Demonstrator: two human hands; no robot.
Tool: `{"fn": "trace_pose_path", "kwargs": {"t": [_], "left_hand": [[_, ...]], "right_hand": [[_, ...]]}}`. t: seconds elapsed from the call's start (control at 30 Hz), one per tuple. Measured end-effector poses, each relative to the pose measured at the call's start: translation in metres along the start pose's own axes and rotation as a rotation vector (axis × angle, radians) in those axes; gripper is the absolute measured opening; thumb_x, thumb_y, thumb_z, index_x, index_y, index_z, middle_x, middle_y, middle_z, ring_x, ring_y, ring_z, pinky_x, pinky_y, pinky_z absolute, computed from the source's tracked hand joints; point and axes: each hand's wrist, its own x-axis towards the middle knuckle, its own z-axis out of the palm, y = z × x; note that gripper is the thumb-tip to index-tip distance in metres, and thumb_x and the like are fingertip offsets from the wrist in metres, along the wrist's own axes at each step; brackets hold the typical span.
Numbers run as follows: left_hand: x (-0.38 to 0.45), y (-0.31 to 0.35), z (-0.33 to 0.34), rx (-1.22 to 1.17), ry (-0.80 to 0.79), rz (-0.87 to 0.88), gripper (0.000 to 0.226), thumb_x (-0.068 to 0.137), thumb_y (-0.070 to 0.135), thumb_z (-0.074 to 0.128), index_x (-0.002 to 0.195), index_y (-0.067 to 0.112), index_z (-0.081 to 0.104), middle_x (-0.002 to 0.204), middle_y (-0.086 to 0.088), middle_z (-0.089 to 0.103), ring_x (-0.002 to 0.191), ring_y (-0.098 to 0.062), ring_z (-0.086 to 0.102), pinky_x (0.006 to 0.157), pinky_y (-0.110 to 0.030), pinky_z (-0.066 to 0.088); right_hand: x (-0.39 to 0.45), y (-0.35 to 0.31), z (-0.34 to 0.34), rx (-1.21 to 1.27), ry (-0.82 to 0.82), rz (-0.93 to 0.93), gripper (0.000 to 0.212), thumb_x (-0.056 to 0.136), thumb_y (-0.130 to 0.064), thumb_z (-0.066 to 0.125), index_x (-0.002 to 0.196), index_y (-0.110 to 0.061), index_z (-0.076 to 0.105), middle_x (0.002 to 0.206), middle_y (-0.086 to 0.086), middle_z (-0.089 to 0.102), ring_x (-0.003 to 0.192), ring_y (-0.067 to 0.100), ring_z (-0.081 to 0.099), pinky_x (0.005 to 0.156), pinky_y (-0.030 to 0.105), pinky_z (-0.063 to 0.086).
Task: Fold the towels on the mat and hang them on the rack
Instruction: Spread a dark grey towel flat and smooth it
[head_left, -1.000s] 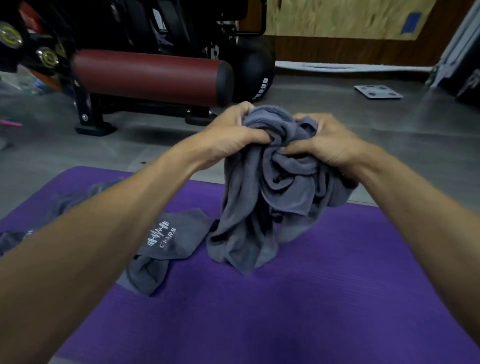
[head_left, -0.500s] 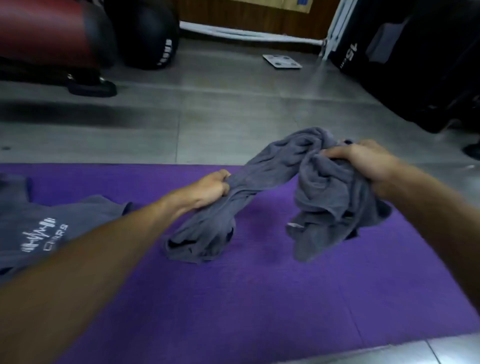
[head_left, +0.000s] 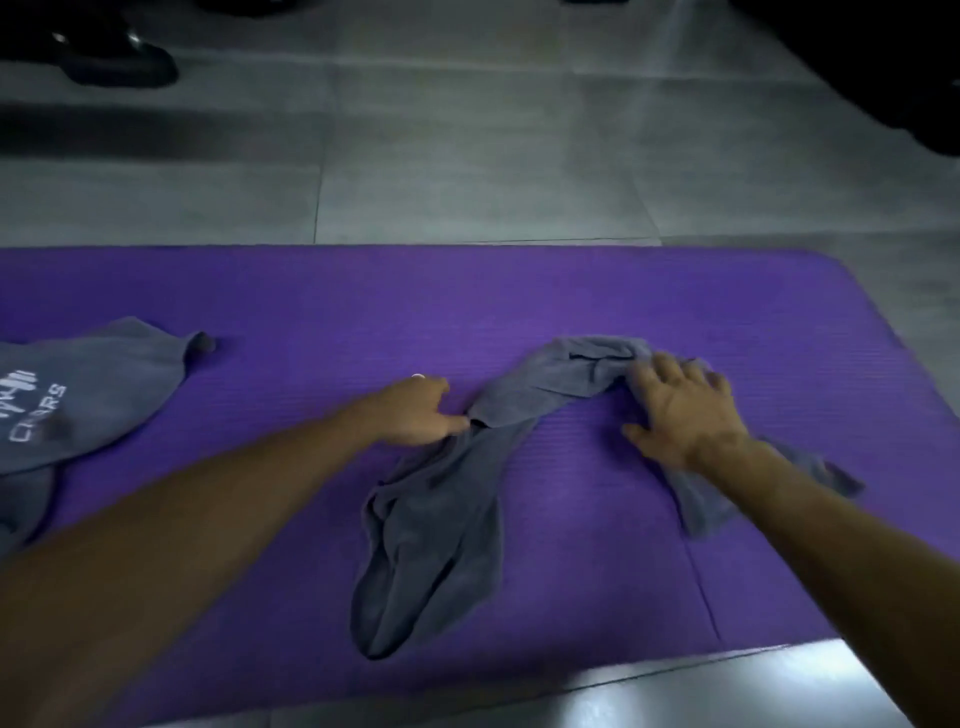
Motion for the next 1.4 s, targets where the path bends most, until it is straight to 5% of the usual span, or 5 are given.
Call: {"fn": "trace_pose_path", "kwargs": {"t": [0.37, 0.5, 0.73, 1.07, 1.4], "left_hand": [[-0.051, -0.021, -0.002, -0.332, 0.087, -0.084, 0.013, 0.078, 0.021, 0.065, 0.079, 0.020, 0.052, 0.071, 0.007, 0.057, 0.072, -0.016, 0.055, 0.058, -0.026, 0.041], [-0.043, -0.043, -0.038, 0.227, 0.313, -0.214, 0.039, 0.082, 0.043, 0.064, 0.106, 0.020, 0.044, 0.094, -0.007, 0.061, 0.093, -0.031, 0.058, 0.070, -0.033, 0.039], [-0.040, -0.075, -0.009, -0.080, 0.435, -0.142, 0.057, 0.086, 0.057, 0.054, 0.127, 0.017, 0.053, 0.123, -0.009, 0.056, 0.119, -0.028, 0.049, 0.102, -0.045, 0.039], [-0.086, -0.093, 0.063, -0.396, 0.530, -0.276, 0.075, 0.066, 0.067, 0.040, 0.105, 0.013, 0.074, 0.128, -0.012, 0.061, 0.127, -0.025, 0.048, 0.109, -0.023, 0.027], [-0.047, -0.067, 0.067, -0.684, 0.467, -0.338, 0.013, 0.091, 0.018, 0.059, 0.099, 0.014, 0.068, 0.093, -0.005, 0.070, 0.091, -0.025, 0.067, 0.081, -0.026, 0.048]], "right_hand": [[0.064, -0.067, 0.017, 0.359, 0.087, -0.390, 0.027, 0.086, -0.031, 0.047, 0.103, -0.013, 0.059, 0.107, 0.020, 0.067, 0.111, 0.037, 0.060, 0.101, 0.052, 0.038], [0.068, -0.060, -0.011, 0.508, -0.141, -0.278, 0.017, 0.095, -0.029, 0.043, 0.088, -0.016, 0.052, 0.103, 0.018, 0.064, 0.104, 0.037, 0.058, 0.081, 0.037, 0.041], [0.071, -0.041, -0.028, -0.065, -0.116, -0.067, 0.039, 0.088, -0.028, 0.054, 0.124, -0.014, 0.051, 0.128, 0.012, 0.054, 0.118, 0.033, 0.053, 0.096, 0.041, 0.041], [0.096, -0.216, -0.027, 0.415, -0.167, -0.382, 0.056, 0.089, -0.057, 0.053, 0.121, -0.012, 0.055, 0.127, 0.013, 0.057, 0.119, 0.032, 0.053, 0.097, 0.042, 0.045], [0.140, -0.134, -0.040, 1.005, -0.128, -0.183, 0.031, 0.093, 0.007, 0.047, 0.076, -0.018, 0.052, 0.067, 0.004, 0.053, 0.065, 0.010, 0.052, 0.060, 0.021, 0.041]]}}
